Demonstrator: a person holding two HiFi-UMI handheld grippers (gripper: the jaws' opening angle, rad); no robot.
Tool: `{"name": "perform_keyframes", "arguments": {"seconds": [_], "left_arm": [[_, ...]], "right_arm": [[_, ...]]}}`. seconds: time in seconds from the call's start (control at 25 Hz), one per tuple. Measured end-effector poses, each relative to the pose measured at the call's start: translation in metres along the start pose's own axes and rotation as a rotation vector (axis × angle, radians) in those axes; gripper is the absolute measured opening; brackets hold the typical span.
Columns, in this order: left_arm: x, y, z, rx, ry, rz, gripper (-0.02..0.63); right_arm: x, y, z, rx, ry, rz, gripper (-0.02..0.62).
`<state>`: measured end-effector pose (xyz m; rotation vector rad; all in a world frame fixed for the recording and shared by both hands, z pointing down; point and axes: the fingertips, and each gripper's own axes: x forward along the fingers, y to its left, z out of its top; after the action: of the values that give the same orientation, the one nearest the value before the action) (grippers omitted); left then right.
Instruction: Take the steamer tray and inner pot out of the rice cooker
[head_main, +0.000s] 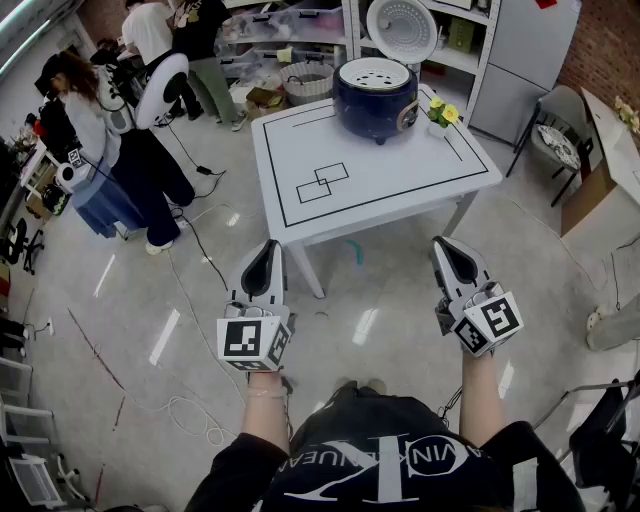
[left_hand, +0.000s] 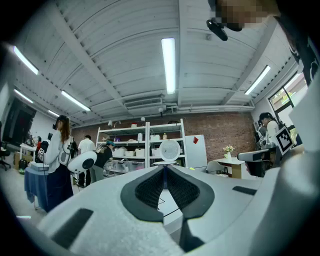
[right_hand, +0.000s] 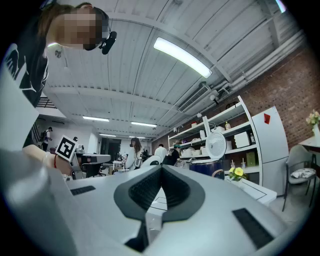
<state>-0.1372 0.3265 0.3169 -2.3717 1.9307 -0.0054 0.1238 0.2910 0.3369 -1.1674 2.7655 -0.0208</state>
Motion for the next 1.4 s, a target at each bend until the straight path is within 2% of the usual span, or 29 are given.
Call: {"name": "perform_keyframes", "arguments": {"seconds": [0.52, 0.68, 0.8, 0.88, 1.0, 1.2, 1.4], "left_arm": [[0.002, -0.013, -0.015, -0.079, 0.022, 0.022, 0.020], [0.007, -0.023, -0.022, -0.088, 0.035, -0.003, 0.021], [0.012, -0.035, -0.028, -0.120, 0.059, -0.051, 0.036], [0.013, -0.043, -0.030, -0.114, 0.070, -0.069, 0.076], [0.016, -0.045, -0.023, -0.116, 0.044, -0.059, 0.109], [0.026, -0.043, -0.003, -0.138, -0.019, -0.055, 0.114], [0.054, -0.032, -0.017, -0.152, 0.003, -0.058, 0.132]], "right_arm": [[-0.009, -0.010, -0.013, 0.027, 0.021, 0.027, -0.002], [-0.014, -0.015, -0.021, 0.043, 0.028, 0.031, -0.002], [-0.018, -0.030, -0.024, 0.083, 0.031, -0.014, -0.002], [-0.023, -0.036, -0.023, 0.126, 0.022, -0.018, 0.101], [-0.028, -0.044, -0.019, 0.136, 0.013, -0.019, 0.151], [-0.036, -0.064, -0.008, 0.131, -0.017, -0.052, 0.163], [-0.017, -0.083, -0.019, 0.145, -0.006, -0.069, 0.162]]}}
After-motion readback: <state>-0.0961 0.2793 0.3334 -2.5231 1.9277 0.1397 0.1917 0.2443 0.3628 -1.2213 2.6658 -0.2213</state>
